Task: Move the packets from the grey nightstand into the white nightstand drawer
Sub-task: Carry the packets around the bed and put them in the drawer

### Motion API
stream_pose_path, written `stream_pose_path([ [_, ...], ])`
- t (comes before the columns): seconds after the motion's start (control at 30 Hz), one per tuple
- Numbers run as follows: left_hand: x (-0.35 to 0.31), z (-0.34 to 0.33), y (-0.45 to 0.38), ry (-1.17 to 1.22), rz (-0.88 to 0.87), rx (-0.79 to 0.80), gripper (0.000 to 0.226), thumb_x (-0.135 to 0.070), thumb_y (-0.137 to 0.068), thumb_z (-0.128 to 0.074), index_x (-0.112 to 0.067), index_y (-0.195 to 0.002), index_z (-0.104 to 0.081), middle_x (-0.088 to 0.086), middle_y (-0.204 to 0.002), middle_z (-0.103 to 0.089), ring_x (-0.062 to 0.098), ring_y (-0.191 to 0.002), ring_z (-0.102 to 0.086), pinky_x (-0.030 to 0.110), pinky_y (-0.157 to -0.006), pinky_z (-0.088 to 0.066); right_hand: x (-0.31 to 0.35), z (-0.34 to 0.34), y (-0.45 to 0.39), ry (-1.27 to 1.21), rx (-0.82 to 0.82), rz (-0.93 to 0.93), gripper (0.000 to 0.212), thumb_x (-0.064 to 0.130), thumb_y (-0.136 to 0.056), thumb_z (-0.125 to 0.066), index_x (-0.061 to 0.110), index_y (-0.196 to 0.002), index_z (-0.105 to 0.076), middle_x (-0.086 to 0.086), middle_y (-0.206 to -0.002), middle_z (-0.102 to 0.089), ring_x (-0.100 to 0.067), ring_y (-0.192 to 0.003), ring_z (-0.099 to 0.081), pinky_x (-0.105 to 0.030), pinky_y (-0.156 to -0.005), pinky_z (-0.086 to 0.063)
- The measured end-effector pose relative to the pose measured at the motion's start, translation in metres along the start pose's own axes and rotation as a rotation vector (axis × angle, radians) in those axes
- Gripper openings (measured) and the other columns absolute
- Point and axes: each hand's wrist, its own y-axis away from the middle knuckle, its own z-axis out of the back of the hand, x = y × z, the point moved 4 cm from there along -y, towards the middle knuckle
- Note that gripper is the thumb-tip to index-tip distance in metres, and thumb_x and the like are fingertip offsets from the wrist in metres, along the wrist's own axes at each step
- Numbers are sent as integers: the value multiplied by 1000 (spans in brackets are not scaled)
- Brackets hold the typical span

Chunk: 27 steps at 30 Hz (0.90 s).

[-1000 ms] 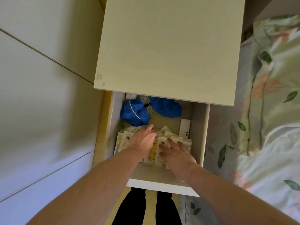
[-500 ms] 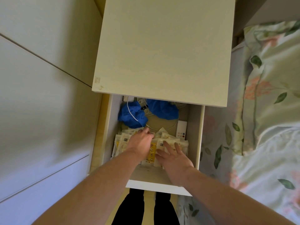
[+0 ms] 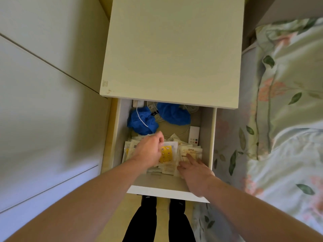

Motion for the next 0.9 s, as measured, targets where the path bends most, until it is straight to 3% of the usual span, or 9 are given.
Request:
stream_pose_path([
  [0.13, 12, 40, 4, -24, -44, -85, 7, -23, -104, -51, -29, -101, -49, -10, -82, -65, 9, -68, -60, 24, -53, -39, 0, -2, 1, -53, -1, 9, 78, 2, -92, -59, 16, -161, -24, 1, -168, -16, -36, -157, 6, -53, -126, -18],
  [0.3, 36, 47, 13, -367, 20, 182, 23, -17, -93, -67, -29, -111, -60, -4, -99, -70, 18, -84, -67, 34, -72, -57, 2, 3, -2, -88, -3, 17, 76, 2, -90, -60, 23, -158, -33, 4, -168, -17, -36, -157, 4, -53, -126, -20],
  [0.43, 45, 30, 19, -484, 30, 263, 31, -26, -92, -70, -24, -122, -61, 0, -113, -67, 17, -96, -67, 32, -85, -57, 5, 5, -1, -114, -23, 38, 73, 4, -92, -56, 30, -157, -36, 10, -171, -11, -32, -157, 10, -51, -127, -13],
  [0.6, 60, 14, 28, -386, 128, 178, 68, -16, -80, -81, -19, -139, -47, 3, -135, -49, 22, -115, -61, 35, -95, -57, 11, 6, 1, -157, -23, 59, 67, 9, -95, -51, 29, -157, -37, 10, -171, -10, -28, -158, 8, -49, -127, -13],
  [0.73, 64, 11, 41, -287, 157, 135, 81, -5, -80, -77, -20, -148, -37, 2, -148, -35, 18, -104, -66, 35, -85, -62, 12, 10, 10, -261, -41, 45, 67, 7, -96, -49, 30, -157, -36, 9, -171, -9, -26, -158, 5, -48, -128, -17],
  [0.83, 55, 21, 57, -245, 200, 142, 88, 3, -83, -69, -18, -158, -26, 3, -162, -22, 22, -111, -66, 37, -93, -60, 12, 14, 28, -443, -100, 1, 70, 2, -95, -47, 33, -156, -37, 9, -170, -11, -23, -159, 0, -46, -128, -17],
  [0.9, 38, 36, 74, -225, 201, 155, 85, 2, -84, -68, -19, -157, -30, 2, -165, -17, 22, -113, -64, 35, -92, -59, 10, 18, 51, -614, -172, -55, 71, 0, -92, -46, 35, -153, -40, 10, -169, -16, -20, -158, -4, -44, -129, -17],
])
